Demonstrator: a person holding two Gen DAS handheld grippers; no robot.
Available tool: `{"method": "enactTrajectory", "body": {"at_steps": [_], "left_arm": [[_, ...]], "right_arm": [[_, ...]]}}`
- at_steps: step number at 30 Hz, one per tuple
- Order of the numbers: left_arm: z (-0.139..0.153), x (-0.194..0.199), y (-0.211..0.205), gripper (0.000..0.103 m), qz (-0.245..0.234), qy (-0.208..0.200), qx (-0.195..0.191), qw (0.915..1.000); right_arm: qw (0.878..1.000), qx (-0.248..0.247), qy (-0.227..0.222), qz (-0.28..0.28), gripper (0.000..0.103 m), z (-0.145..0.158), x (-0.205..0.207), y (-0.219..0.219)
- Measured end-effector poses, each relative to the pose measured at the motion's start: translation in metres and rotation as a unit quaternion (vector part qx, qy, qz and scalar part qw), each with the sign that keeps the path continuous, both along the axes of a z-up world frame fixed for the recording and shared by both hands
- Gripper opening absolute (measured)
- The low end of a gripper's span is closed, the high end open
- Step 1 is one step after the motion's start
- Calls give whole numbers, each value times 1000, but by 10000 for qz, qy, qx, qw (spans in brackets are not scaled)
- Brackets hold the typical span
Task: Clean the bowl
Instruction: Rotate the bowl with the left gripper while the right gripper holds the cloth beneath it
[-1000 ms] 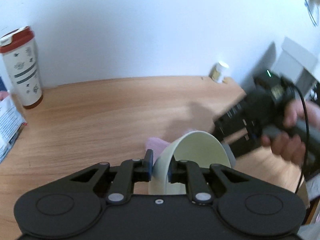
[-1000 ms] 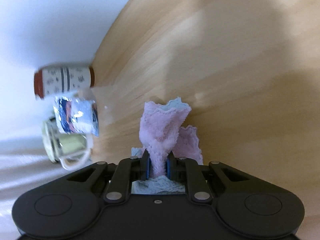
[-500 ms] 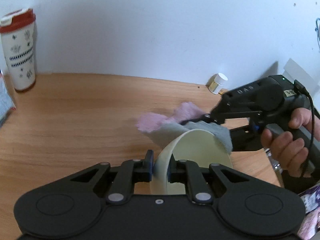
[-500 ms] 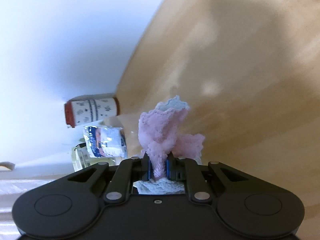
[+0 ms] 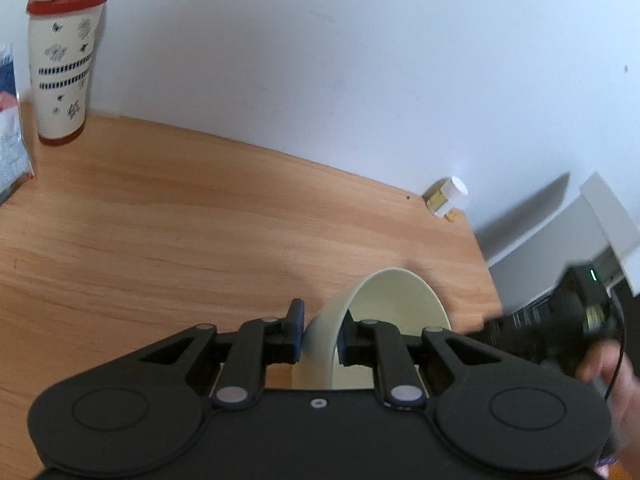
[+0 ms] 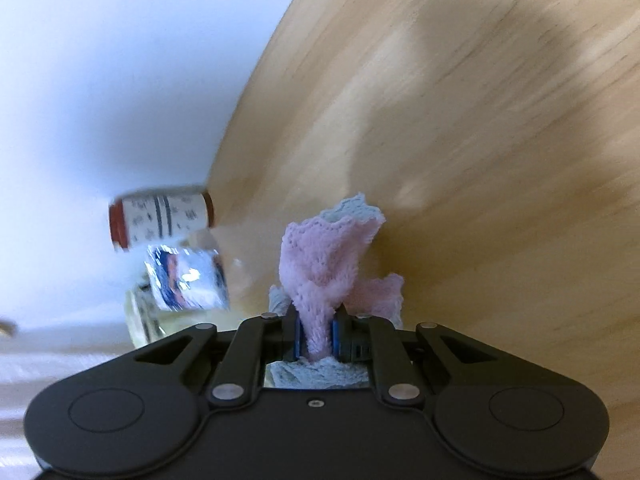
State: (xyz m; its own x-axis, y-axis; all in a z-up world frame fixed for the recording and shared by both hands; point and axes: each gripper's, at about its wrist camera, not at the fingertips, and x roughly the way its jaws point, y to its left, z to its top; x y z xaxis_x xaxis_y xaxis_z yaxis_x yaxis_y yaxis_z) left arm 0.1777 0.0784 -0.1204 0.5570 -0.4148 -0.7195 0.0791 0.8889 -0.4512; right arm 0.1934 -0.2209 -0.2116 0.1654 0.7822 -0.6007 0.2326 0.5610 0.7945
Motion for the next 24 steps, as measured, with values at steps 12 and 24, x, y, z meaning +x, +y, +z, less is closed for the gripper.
{"method": "enactTrajectory", "body": {"at_steps": [12, 24], "left_arm": [[2, 8, -2, 14, 245, 114, -206, 9994], [1, 4, -5, 14, 456, 102, -247, 9986]], "right_arm": [[9522, -1110, -2132, 1885, 15, 65, -37, 35], [9466, -989, -2069, 2269, 15, 68, -55, 71]]}}
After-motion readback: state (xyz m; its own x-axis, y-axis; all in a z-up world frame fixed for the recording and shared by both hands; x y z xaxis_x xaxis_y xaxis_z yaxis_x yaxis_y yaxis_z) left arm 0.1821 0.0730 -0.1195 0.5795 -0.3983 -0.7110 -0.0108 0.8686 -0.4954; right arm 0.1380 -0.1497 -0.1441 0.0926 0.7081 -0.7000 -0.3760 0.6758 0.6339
